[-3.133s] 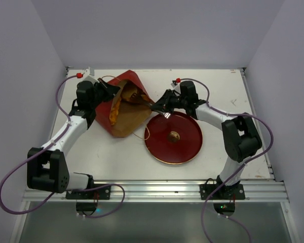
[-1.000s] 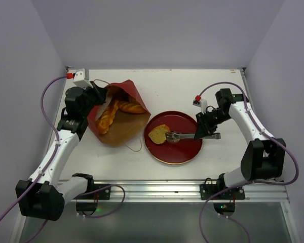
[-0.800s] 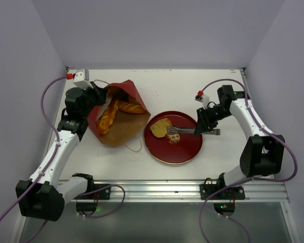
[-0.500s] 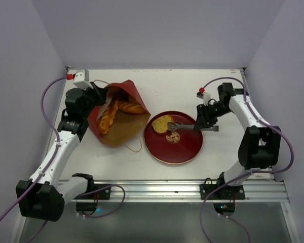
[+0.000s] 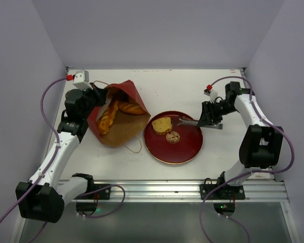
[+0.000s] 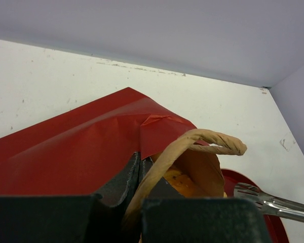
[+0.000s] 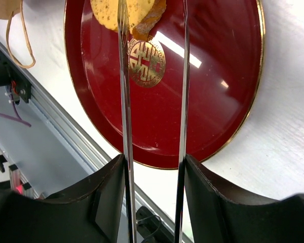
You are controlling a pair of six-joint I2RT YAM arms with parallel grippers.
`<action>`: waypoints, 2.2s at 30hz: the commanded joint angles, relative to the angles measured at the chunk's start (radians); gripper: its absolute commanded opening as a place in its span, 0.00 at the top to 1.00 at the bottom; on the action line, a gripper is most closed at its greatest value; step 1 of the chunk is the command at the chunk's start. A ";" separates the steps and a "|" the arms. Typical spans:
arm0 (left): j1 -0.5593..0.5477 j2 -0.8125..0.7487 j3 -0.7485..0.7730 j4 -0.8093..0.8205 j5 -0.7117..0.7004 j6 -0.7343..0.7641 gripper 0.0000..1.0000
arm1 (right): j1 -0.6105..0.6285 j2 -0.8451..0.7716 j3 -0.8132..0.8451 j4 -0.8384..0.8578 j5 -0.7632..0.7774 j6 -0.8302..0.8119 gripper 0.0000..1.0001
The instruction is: Take the fake bread out of the paper bag
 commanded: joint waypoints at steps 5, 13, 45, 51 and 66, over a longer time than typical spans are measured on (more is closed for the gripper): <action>-0.001 -0.032 0.007 0.097 0.005 0.001 1.00 | -0.019 -0.082 0.043 0.008 -0.039 -0.030 0.50; -0.001 -0.009 0.025 0.089 0.039 0.020 1.00 | -0.005 -0.293 0.105 -0.159 -0.090 -0.320 0.55; -0.001 -0.030 0.051 -0.090 0.128 0.067 1.00 | 1.072 -0.050 0.225 0.591 0.902 -0.524 0.54; -0.001 -0.036 0.050 -0.089 0.132 0.063 1.00 | 1.130 -0.012 0.215 0.611 0.901 -0.599 0.54; -0.001 -0.047 0.059 -0.098 0.148 0.073 1.00 | 1.173 0.013 0.160 0.643 0.941 -0.692 0.53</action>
